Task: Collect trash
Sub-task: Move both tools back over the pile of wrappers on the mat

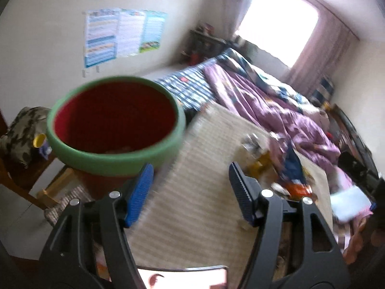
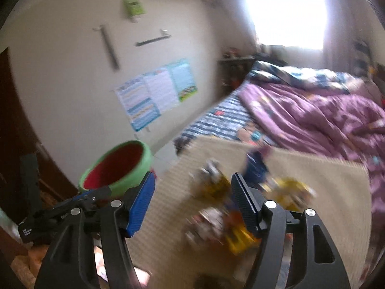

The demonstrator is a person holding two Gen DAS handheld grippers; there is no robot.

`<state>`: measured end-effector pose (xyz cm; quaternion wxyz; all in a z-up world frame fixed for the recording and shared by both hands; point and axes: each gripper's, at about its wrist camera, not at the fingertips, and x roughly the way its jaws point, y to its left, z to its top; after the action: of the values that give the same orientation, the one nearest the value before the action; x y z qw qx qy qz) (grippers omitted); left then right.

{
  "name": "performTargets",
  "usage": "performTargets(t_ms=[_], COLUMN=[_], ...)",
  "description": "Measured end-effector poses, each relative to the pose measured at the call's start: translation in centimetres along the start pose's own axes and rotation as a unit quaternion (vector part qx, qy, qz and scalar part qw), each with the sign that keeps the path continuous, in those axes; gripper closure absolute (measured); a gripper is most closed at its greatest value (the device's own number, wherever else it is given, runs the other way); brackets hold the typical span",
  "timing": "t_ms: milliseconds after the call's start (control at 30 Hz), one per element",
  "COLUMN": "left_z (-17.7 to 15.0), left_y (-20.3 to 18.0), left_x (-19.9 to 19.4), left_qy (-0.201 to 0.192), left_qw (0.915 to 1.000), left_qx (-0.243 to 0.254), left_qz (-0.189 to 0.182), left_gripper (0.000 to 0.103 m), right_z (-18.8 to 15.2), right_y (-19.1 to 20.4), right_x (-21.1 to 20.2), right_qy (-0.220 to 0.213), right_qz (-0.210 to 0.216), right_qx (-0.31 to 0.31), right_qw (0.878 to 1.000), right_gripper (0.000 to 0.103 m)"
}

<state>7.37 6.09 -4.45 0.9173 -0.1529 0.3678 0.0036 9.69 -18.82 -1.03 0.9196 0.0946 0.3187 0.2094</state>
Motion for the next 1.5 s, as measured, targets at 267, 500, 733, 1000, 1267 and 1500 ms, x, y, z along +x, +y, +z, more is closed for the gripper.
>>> performTargets(t_ms=[267,500,733,1000,1267,1500], left_z=[-4.1,-4.5,-5.4,-5.8,-5.5,-5.8], left_y=[-5.3,-8.5,-9.8,-9.5,-8.1,-6.2], left_x=[4.2,7.0,10.6,10.1,7.5,7.3], left_qy=[0.076,0.104,0.149,0.162,0.14,0.138], left_qw=[0.9931,0.983,0.9761,0.9733,0.9815,0.9857], left_qx=[0.077,0.128,0.139,0.128,0.11,0.085], left_qz=[-0.045,-0.081,-0.075,-0.099,-0.07,-0.045], left_gripper=[0.041,0.036,0.031,0.063,0.082,0.069], right_z=[-6.1,-7.7,-7.6,-7.6,-7.4,-6.5], right_y=[-6.9,-9.0,-9.3,-8.8,-8.4,-8.2], right_x=[-2.1,-3.5,-3.5,-2.6,-1.9,-0.3], right_qy=[0.054,0.059,0.065,0.078,0.085,0.097], right_qz=[-0.066,-0.077,-0.07,-0.062,-0.059,-0.054], right_qx=[0.084,0.108,0.107,0.109,0.093,0.069], right_qw=[0.993,0.989,0.99,0.989,0.99,0.991], right_gripper=[0.039,0.039,0.039,0.039,0.039,0.039])
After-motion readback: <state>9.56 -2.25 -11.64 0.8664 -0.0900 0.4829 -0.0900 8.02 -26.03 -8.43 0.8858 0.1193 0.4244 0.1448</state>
